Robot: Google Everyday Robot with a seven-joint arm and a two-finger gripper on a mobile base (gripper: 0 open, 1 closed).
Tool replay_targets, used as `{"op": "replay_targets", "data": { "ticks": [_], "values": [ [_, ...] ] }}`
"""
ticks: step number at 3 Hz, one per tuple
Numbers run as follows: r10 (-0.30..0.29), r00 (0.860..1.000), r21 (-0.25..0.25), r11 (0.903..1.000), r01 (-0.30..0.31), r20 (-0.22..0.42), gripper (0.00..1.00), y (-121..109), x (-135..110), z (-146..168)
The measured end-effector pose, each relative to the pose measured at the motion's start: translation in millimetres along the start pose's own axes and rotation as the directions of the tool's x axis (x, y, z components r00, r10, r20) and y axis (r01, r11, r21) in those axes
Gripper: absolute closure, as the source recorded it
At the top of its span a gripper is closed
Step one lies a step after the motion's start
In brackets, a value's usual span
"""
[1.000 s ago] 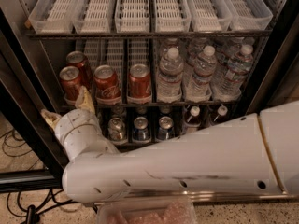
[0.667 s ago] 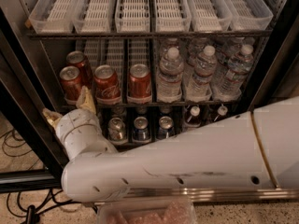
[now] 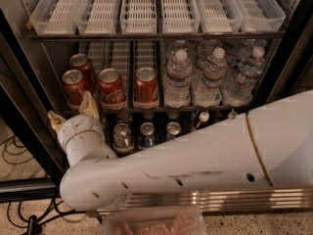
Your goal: Pick coke can from middle shelf of fridge
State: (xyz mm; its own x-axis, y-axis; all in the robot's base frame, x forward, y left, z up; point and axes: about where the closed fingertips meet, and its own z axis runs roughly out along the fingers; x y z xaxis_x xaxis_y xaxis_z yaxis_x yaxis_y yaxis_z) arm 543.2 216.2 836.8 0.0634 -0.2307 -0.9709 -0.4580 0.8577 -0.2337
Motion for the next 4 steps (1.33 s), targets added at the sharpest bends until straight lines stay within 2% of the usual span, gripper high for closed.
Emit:
{"op": "replay_targets", "data": {
  "ticks": [2,4],
  "values": [
    [0.016,0.999,0.025,0.9996,-0.017,0.038,0.40,-1,-4,14],
    [0.020,0.999,0.053,0.9984,-0.022,0.044,0.40,-6,-1,25]
  ]
}}
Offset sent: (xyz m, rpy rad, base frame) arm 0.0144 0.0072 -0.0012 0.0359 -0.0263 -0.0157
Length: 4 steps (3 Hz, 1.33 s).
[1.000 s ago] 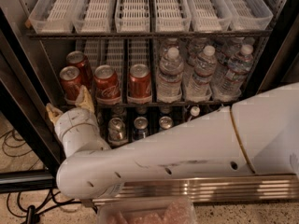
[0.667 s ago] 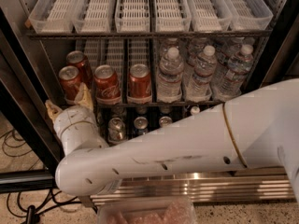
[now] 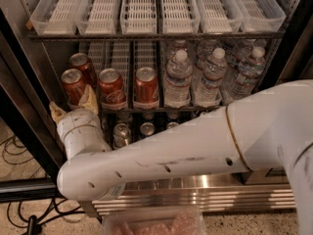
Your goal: Pick coke can from middle shelf of fridge
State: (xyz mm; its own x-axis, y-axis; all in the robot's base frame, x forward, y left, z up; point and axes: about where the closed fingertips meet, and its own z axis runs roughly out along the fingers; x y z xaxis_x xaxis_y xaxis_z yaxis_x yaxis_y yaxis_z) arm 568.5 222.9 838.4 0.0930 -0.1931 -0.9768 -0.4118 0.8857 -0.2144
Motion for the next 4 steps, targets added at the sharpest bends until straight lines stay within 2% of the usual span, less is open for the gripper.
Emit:
{"op": "replay_targets", "data": {
  "ticks": [4],
  "values": [
    [0.016,1.000,0.112,0.9936,-0.014,-0.020,0.39,-27,15,25]
  ]
}}
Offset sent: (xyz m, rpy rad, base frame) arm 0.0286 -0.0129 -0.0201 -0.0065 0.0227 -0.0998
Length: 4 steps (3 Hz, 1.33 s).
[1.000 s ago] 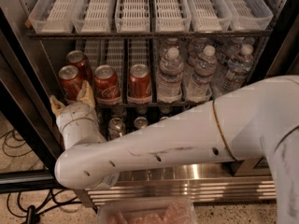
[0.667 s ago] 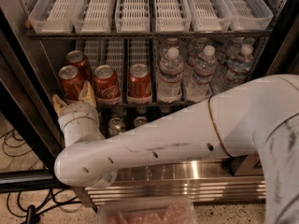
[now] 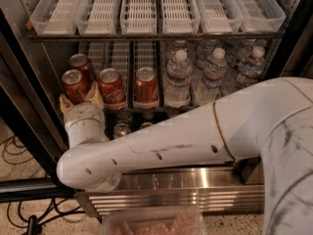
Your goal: Pick coke can from middle shelf of fridge
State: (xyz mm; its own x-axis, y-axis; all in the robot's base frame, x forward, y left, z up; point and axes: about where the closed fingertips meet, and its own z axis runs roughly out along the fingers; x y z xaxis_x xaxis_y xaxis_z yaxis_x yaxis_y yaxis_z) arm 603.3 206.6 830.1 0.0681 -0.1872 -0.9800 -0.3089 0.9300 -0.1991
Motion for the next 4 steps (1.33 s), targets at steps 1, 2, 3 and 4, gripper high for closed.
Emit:
{"op": "replay_targets", "data": {
  "ticks": [1,2,3,4],
  "values": [
    [0.015,1.000,0.023,0.9996,-0.015,0.010,0.57,-8.9,-2.9,4.1],
    [0.015,1.000,0.023,0.9996,-0.015,0.010,0.80,-8.9,-2.9,4.1],
    [0.015,1.000,0.023,0.9996,-0.015,0.010,1.00,-8.9,-3.0,4.1],
    [0.015,1.000,0.023,0.9996,-0.016,0.010,1.00,-8.9,-3.0,4.1]
  ]
}}
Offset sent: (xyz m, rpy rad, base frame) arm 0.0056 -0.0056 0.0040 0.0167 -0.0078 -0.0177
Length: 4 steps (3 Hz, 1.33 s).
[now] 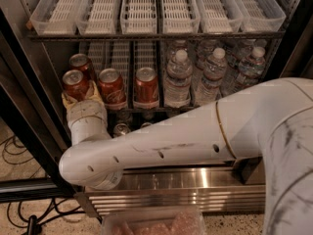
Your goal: Pick coke can from middle shelf of fridge
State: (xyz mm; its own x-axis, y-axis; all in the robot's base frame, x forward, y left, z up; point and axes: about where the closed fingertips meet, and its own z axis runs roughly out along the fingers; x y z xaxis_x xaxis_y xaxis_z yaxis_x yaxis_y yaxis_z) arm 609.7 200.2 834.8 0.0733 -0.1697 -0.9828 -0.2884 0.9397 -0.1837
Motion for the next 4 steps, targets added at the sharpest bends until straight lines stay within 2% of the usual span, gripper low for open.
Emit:
{"op": "replay_targets", "data": {
  "ticks": [1,2,3,4],
  "values": [
    [0.009,1.000,-0.017,0.9998,-0.009,0.000,1.00,1,-4,-1],
    [0.051,0.999,-0.067,0.9965,-0.051,0.002,1.00,4,-19,-5],
    [0.089,0.996,-0.138,0.9865,-0.089,-0.005,1.00,1,-44,-15],
    [0.104,0.994,-0.190,0.9756,-0.110,-0.037,1.00,-5,-57,-28]
  ]
}}
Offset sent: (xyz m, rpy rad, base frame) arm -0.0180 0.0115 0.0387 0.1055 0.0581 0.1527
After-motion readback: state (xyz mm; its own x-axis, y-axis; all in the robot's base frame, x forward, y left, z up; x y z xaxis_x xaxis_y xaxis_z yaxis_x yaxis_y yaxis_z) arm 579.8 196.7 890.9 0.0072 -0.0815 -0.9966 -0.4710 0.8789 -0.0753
